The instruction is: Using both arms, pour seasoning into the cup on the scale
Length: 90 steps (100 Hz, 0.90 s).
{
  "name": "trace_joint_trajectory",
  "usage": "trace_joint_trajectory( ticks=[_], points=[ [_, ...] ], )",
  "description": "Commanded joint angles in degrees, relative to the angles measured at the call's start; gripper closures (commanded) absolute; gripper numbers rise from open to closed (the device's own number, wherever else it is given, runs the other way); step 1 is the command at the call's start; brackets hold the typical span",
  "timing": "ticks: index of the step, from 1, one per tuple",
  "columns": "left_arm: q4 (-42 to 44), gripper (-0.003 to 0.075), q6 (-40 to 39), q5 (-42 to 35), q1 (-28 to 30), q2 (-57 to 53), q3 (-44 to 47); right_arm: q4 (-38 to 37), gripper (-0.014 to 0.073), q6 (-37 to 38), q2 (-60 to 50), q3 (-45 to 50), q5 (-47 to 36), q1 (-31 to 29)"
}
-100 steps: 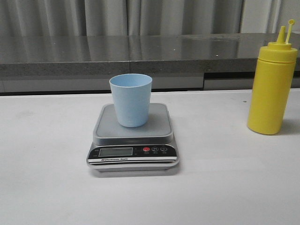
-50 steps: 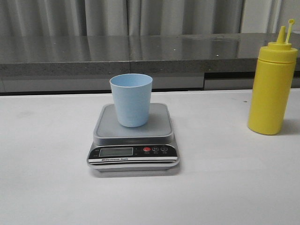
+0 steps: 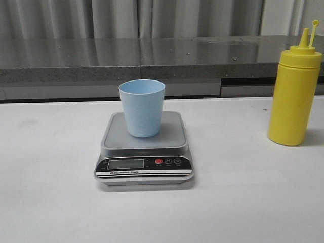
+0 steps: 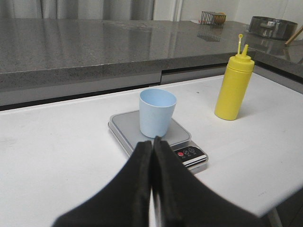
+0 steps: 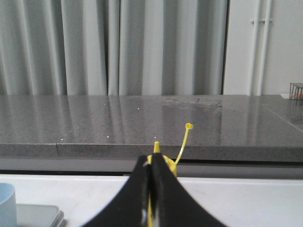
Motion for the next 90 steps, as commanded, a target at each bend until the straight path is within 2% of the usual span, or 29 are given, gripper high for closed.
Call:
trace_joint_trajectory(
  ticks=[1, 6, 18, 37, 46, 55, 72, 90],
  points=[
    [-0.77, 0.0741, -0.3, -4.41, 0.1, -0.79, -1.42, 10.03, 0.0661, -9.56, -1.11, -0.44, -1.55, -0.06],
    [-0.77, 0.0741, -0.3, -4.41, 0.1, -0.79, -1.42, 14.85, 0.0661, -15.73, -1.96, 0.2, -1.85, 0.08],
    [-0.77, 0.0741, -0.3, -4.41, 0.1, -0.79, -1.42, 23.34, 0.0661, -25.34, -5.11, 1.64, -0.4, 2.8],
    [-0.77, 0.0741, -0.3, -4.41, 0.1, -0.79, -1.42, 39.89, 0.0661, -41.21, -10.89, 2.86, 13.55, 9.7],
    [-0.77, 0.0741, -0.3, -4.41, 0.1, -0.79, -1.42, 47.51, 0.0661, -47.79, -14.03, 3.05, 21.24, 11.15],
    [-0.77, 0.0741, -0.3, -4.41, 0.1, -0.79, -1.42, 50.68, 0.0661, -49.88, -16.23, 4.79, 21.61, 10.48],
    [-0.77, 0.0741, -0.3, -4.41, 0.1, -0.79, -1.42, 50.6, 0.0661, -47.91, -16.1, 12.07, 6.77, 9.1],
    [-0.77, 0.0741, -0.3, -4.41, 0.1, -0.79, -1.42, 49.86, 0.0661, -47.95, -16.1, 11.78, 7.32, 6.7]
  ],
)
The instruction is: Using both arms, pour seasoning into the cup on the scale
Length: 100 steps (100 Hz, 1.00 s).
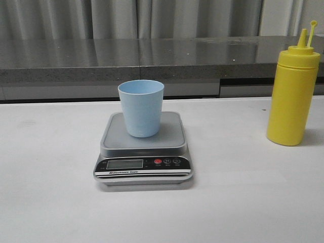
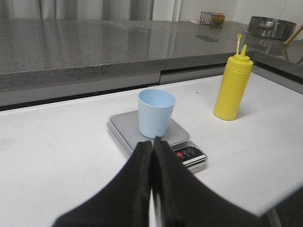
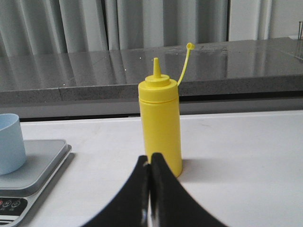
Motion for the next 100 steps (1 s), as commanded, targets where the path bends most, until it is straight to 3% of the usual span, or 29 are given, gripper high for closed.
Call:
trace_joint_trajectory(
  ticks=[1, 19, 100],
  points=[
    [-0.77, 0.0741, -0.3, -4.41, 0.1, -0.79, -1.51, -0.43, 0.0661, 0.05, -1.28, -0.92, -6.19, -1.93],
    [-0.77, 0.0741, -0.3, -4.41, 0.1, -0.79, -1.51, -1.04, 0.0661, 0.09, -1.28, -0.87, -9.82, -4.55],
    [-0.77, 0.0741, -0.3, -4.41, 0.1, -0.79, -1.51, -1.11, 0.0661, 0.09, -1.28, -0.92, -9.34, -4.55]
  ],
)
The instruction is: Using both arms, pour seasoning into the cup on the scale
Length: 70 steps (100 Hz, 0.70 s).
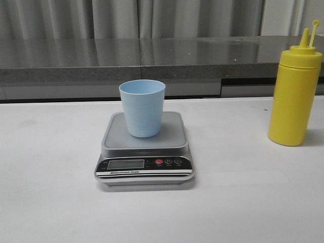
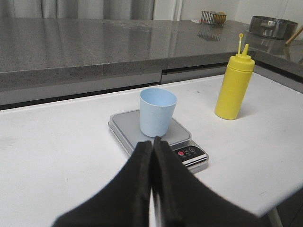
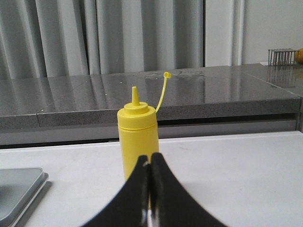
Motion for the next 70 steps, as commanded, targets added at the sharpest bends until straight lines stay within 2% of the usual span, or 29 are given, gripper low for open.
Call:
trace_joint_trajectory(
  ticks=[1, 12, 35, 44, 60, 70],
  points=[
    [-0.77, 0.0741, -0.3, -4.41, 0.1, -0.79, -1.54, -0.27, 0.0661, -0.04, -1.28, -0.92, -4.9, -0.34],
    [-0.58, 0.0741, -0.3, -4.41, 0.1, -0.79, -1.54, -0.27, 0.0661, -0.04, -1.28, -0.92, -4.9, -0.34],
    [7.34, 0.0741, -0.56, -5.48, 1.18, -0.79, -0.89, -0.27, 0.0661, -0.04, -1.28, -0.92, -4.9, -0.34],
    [7.34, 0.0741, -1.79, -8.26, 5.02, -0.79, 0.89, -0.27, 0.0661, -0.04, -1.28, -0.92, -4.9, -0.34],
    [6.84, 0.0741, -2.19, -19.18, 14.78, -0.79, 7.32, -0.27, 0.0661, -0.04, -1.28, -0.92, -4.9, -0.34],
    [6.12, 0.0741, -1.95, -23.13, 20.8, -0.79, 11.27, -0.27, 0.0661, -0.04, -1.28, -0.92, -4.9, -0.34]
  ],
)
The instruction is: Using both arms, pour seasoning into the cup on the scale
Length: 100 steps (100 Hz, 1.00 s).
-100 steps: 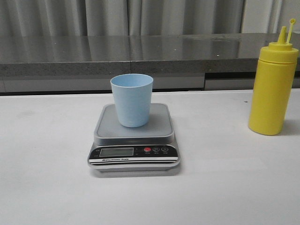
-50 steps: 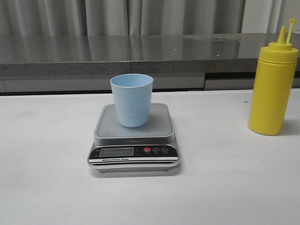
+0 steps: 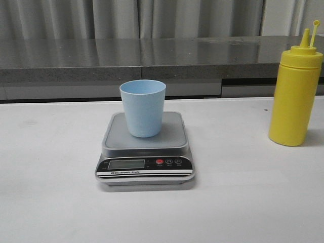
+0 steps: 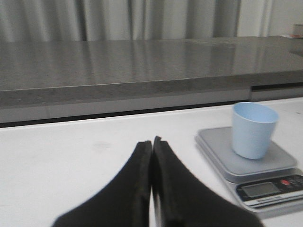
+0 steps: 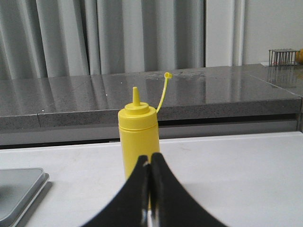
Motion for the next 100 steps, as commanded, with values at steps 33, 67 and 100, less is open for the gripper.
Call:
trace_joint_trajectory(
  ticks=[33, 67, 100],
  points=[
    [-10.26, 0.0741, 11.3, -17.39, 14.99, -1.68, 10.91, -0.27, 0.0661, -0.04, -1.28, -0.92, -4.81, -0.34],
    [-2.73, 0.0741, 3.7, -11.23, 14.99, -1.68, 10.73, -0.27, 0.0661, -0.04, -1.28, -0.92, -4.81, -0.34],
    [-2.96, 0.0741, 3.82, -11.27, 14.99, -1.58, 10.73, -0.27, 0.0661, -0.04, -1.28, -0.92, -4.81, -0.34]
  ],
)
